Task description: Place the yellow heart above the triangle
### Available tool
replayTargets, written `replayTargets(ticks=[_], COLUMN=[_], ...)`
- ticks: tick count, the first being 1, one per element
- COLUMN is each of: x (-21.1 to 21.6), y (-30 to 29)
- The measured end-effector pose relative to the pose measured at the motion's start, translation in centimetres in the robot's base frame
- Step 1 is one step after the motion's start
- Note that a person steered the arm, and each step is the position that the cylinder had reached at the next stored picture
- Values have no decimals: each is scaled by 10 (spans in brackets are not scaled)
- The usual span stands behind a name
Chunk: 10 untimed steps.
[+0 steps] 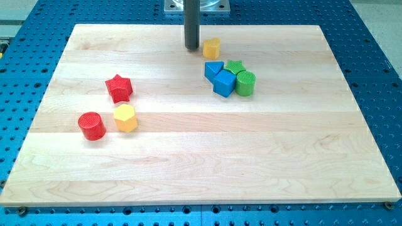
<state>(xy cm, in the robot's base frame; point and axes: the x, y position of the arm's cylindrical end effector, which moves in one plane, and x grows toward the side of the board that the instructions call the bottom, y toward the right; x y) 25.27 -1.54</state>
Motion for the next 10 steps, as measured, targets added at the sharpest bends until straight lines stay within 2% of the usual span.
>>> replayTargets(ticks=[1, 2, 3, 4, 7, 8, 10], x=[12, 44, 32, 43, 60, 86, 102], y=[46, 76, 63, 20, 200, 210, 155])
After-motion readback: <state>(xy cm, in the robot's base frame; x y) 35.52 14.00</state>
